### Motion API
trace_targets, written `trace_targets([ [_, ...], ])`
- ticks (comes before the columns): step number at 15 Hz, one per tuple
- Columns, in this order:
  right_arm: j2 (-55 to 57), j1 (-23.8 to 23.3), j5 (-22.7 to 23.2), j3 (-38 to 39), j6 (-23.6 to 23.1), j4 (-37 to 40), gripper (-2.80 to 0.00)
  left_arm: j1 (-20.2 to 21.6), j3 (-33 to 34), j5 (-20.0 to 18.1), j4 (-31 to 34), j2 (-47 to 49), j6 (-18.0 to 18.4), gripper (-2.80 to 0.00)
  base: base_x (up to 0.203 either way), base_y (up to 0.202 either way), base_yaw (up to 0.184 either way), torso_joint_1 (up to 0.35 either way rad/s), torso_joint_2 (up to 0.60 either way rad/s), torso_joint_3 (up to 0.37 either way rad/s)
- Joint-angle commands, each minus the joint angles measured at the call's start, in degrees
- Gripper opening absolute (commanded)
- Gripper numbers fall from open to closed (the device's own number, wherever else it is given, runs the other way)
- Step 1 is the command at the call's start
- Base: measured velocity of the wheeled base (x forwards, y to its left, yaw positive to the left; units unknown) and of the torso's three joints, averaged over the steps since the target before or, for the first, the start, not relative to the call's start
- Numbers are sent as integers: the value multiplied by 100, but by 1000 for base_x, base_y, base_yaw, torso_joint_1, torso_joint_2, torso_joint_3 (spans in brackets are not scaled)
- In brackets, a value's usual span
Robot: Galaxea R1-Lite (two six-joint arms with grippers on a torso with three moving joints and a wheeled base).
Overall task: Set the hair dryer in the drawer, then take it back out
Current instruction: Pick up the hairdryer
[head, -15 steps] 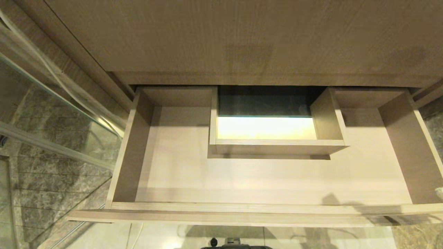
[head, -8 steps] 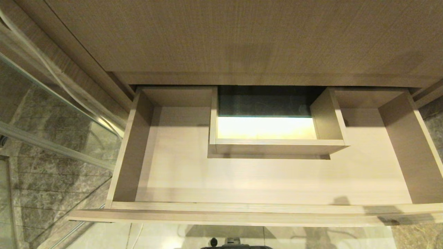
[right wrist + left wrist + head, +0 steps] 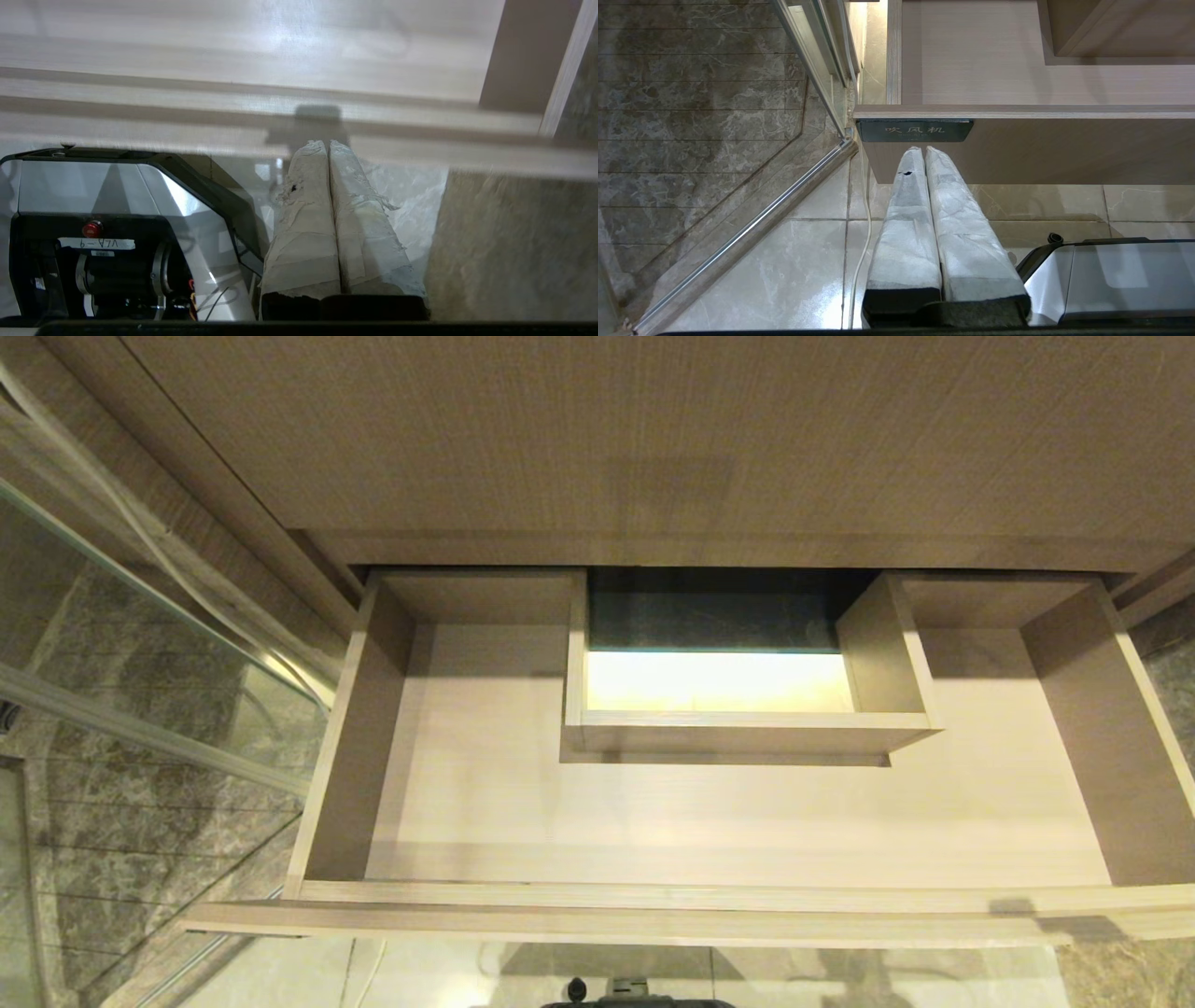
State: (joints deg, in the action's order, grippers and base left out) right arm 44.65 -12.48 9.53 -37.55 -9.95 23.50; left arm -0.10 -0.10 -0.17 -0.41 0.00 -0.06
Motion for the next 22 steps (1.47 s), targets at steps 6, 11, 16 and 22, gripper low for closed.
trace_targets([
  [6,-2842,799,-947,3123,548,-1804,-280,1,1,0,-2,9,-3,-280,0,0,0,0,0,0],
  [11,-3531,1152,-970,3757,590,-2784,-280,1,1,-9,-2,9,-3,-280,0,0,0,0,0,0],
  [16,-4467,1204,-857,3755,667,-2683,-280,1,1,-9,-2,9,-3,-280,0,0,0,0,0,0],
  [22,-4474,1204,-909,3755,1074,-2403,-280,1,1,-9,-2,9,-3,-280,0,0,0,0,0,0],
])
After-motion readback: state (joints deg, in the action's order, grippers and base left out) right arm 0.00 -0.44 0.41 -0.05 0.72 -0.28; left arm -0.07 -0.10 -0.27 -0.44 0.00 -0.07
